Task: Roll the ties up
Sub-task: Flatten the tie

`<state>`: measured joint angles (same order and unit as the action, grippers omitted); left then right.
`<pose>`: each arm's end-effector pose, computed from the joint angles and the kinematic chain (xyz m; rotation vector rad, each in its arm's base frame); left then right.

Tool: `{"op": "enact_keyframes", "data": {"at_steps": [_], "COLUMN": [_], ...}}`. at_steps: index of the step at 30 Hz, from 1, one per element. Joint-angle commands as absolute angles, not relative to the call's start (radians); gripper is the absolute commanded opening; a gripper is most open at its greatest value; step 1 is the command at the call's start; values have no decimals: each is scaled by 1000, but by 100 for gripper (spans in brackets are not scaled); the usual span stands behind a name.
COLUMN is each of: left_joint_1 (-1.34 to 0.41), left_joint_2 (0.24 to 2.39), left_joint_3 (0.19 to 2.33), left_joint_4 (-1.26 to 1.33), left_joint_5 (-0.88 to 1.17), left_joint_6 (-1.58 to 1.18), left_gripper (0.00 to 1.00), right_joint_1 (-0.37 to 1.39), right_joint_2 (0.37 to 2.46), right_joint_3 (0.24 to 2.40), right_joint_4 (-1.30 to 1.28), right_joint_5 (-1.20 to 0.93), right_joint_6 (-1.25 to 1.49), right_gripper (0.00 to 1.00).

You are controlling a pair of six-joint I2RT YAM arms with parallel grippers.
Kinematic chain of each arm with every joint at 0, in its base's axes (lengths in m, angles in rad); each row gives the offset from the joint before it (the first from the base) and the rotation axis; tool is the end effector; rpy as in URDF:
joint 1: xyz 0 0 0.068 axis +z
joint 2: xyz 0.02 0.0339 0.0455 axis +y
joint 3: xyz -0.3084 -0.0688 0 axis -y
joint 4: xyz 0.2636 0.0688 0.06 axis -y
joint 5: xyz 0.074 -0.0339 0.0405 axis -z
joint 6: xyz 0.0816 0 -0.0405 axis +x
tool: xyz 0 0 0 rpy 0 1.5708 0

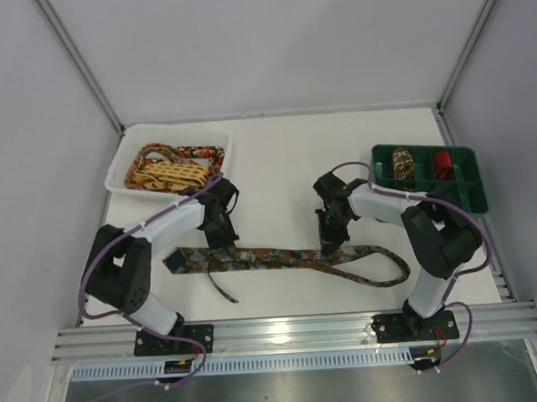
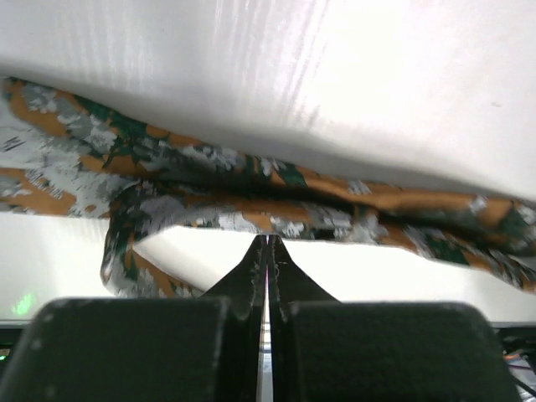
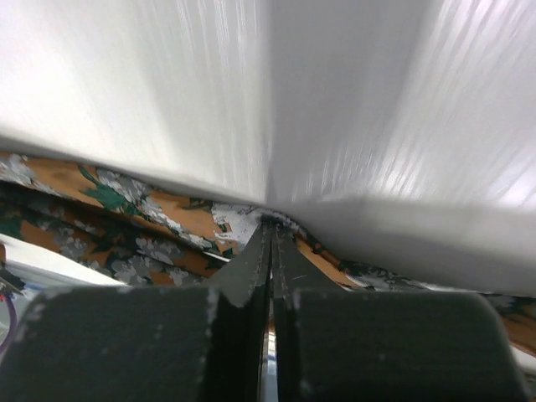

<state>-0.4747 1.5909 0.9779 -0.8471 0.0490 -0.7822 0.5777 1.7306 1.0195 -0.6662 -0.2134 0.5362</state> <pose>0.2592 -0.1377 0.1647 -0.4670 3.0410 -0.1612 0.2733 0.1988 0.1405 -0.0953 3.0583 0.4351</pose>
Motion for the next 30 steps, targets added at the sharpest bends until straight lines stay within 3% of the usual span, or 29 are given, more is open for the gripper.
{"op": "enact_keyframes", "data": {"at_steps": [1,2,4,5,6,9,10,12,23,29,30], "left_joint_1": [-474,-474,-474,-472,-472,-471,-469,-469,-466,-466,-466], "left_joint_2": [1481,1432,1387,1356,1342,1304,1292,1285,1240,1267,1293], "left_joint_3": [1046,1045,1029,1023,1017,1002,997,991,755,709,721], "left_joint_4": [-946,-962,-997,-1011,-1037,-1106,-1126,-1176,-1057,-987,-985], "left_joint_5": [2,-27,-41,-43,-44,-93,-113,-179,-112,-77,-89], "left_joint_6": [-755,-767,-808,-824,-845,-879,-890,-929,-1011,-965,-953], "left_gripper": [1,13,27,45,51,63,69,72,62,40,23], "right_joint_1": [561,563,563,566,569,574,574,574,569,571,571], "right_joint_2": [1746,1740,1726,1709,1700,1657,1645,1612,1477,1460,1460], "right_joint_3": [1109,1129,1143,1150,1152,1151,1150,1152,1066,1035,1035], "right_joint_4": [-712,-713,-719,-721,-721,-726,-730,-742,-712,-698,-696], "right_joint_5": [-161,-170,-189,-213,-221,-235,-238,-239,-268,-284,-282], "right_joint_6": [454,446,437,436,436,436,436,434,454,471,469], "right_gripper": [4,6,14,18,29,40,41,42,42,43,43]}}
